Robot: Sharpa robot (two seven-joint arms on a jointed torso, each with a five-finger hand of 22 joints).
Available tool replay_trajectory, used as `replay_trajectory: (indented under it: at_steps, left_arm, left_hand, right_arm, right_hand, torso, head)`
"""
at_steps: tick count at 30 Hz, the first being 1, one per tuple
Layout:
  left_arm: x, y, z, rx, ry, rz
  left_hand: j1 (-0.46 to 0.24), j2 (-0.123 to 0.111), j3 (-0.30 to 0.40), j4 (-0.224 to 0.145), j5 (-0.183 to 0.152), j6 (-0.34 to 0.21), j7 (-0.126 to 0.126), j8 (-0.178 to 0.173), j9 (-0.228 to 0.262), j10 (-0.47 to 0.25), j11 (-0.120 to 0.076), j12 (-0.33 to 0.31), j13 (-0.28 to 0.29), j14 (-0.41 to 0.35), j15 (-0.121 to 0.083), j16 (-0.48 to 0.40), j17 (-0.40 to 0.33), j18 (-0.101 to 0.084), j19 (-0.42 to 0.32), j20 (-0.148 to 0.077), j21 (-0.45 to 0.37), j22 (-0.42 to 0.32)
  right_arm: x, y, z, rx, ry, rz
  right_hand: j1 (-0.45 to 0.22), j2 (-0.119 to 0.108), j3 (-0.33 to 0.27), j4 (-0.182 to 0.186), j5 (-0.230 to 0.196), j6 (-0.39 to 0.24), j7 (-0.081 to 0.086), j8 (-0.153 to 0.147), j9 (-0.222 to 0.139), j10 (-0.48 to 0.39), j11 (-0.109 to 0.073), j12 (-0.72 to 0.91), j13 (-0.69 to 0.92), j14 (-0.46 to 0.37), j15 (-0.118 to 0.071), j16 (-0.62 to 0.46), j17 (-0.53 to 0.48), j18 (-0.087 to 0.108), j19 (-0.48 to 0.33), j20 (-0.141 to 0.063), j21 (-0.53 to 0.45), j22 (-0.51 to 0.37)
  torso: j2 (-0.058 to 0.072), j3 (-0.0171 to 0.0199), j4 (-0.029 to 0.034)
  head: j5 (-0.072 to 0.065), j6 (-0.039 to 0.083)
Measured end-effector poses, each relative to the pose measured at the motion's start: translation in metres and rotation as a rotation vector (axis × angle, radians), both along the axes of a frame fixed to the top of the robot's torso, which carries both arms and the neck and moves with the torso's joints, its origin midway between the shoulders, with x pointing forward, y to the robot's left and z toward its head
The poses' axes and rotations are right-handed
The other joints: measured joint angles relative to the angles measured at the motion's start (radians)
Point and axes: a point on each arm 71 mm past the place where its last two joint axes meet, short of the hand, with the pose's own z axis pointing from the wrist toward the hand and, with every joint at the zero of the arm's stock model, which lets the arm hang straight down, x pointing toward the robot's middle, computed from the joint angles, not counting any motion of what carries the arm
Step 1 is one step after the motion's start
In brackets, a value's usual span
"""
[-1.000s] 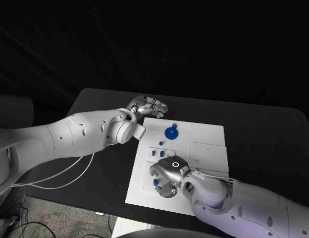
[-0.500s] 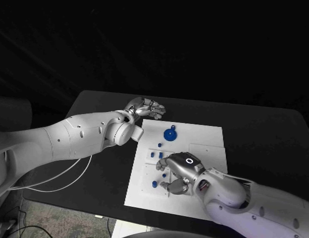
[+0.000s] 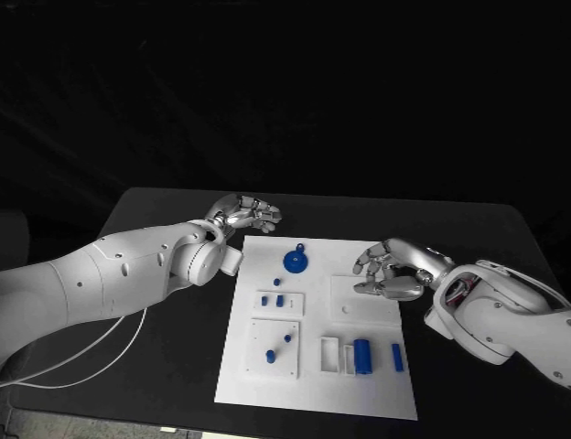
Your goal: Assemble the parts on the task board
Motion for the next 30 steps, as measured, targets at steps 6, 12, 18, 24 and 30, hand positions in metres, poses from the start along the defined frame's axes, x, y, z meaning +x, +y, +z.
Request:
replay_trajectory:
  at_steps: [6,12,18,24,30]
  left_arm:
    - [-0.002,0.0,-0.005,-0.004,0.011,0.001]
    - [-0.005,0.006,-0.01,-0.006,0.024,0.009]
    - [-0.006,0.008,-0.014,-0.021,0.034,0.018]
    - [-0.006,0.011,-0.014,-0.033,0.035,0.027]
    - [-0.006,0.007,-0.014,-0.044,0.036,0.021]
  left_hand:
    - [0.0,0.0,0.0,0.0,0.0,0.0,0.0,0.0,0.0,0.0,0.0,0.0,0.0,0.0,0.0,0.0,0.001,0.0,0.0,0.0,0.0,0.0]
    - [0.0,0.0,0.0,0.0,0.0,0.0,0.0,0.0,0.0,0.0,0.0,0.0,-0.001,0.0,0.0,-0.004,0.003,0.0,0.0,0.0,-0.004,0.001]
    - [-0.023,0.009,-0.015,0.015,-0.014,-0.013,0.005,0.0,-0.004,-0.004,-0.004,0.0,-0.004,0.004,0.004,-0.011,0.011,0.0,0.0,0.0,-0.007,0.004]
    - [-0.045,0.007,-0.026,0.026,-0.021,-0.018,0.01,0.0,-0.006,-0.007,0.0,0.0,-0.006,0.004,0.004,-0.015,0.015,0.0,0.0,0.0,-0.008,0.005]
    - [-0.045,0.007,-0.029,0.029,-0.021,-0.021,0.007,0.0,-0.007,-0.011,0.004,0.0,-0.009,0.004,0.004,-0.019,0.018,0.0,0.0,0.0,-0.01,0.006]
  right_arm:
    - [0.001,-0.034,-0.013,-0.041,0.196,-0.075]
    - [-0.013,-0.048,-0.029,-0.13,0.344,-0.097]
    - [-0.025,-0.047,-0.041,-0.166,0.453,-0.151]
    - [-0.042,-0.036,-0.063,-0.189,0.581,-0.18]
    - [-0.044,-0.025,-0.078,-0.21,0.634,-0.197]
  right_hand:
    - [-0.051,0.021,-0.048,0.012,0.008,-0.005,-0.013,-0.001,0.015,-0.112,-0.025,0.414,0.369,-0.011,-0.028,0.002,0.007,0.015,0.01,-0.011,-0.006,0.0]
    - [-0.111,0.026,-0.056,0.067,-0.026,-0.033,-0.007,-0.018,0.016,-0.159,-0.018,0.513,0.456,-0.014,-0.024,0.014,0.022,0.016,0.004,-0.009,-0.007,0.0]
    - [-0.115,0.022,-0.038,0.103,-0.026,-0.032,-0.007,-0.018,0.025,-0.159,-0.019,0.595,0.516,-0.012,-0.022,0.049,0.054,0.016,0.008,-0.013,0.017,0.0]
    - [-0.136,0.035,-0.045,0.115,-0.026,-0.027,-0.011,-0.018,0.031,-0.141,-0.022,0.651,0.555,-0.005,-0.025,0.076,0.082,0.015,0.021,-0.025,0.044,0.0]
    - [-0.151,0.032,-0.049,0.119,-0.026,-0.026,-0.01,-0.018,0.032,-0.141,-0.022,0.656,0.564,-0.003,-0.024,0.08,0.089,0.014,0.021,-0.025,0.052,0.0]
  torso:
    - [-0.006,0.0033,-0.0055]
    - [-0.013,0.0065,-0.0112]
    - [-0.021,0.0059,-0.0125]
    - [-0.029,0.0009,-0.0125]
    - [-0.034,-0.0053,-0.0141]
  head:
    - [-0.022,0.003]
    - [-0.031,-0.001]
    - [-0.044,-0.007]
    - [-0.054,-0.013]
    - [-0.058,-0.015]
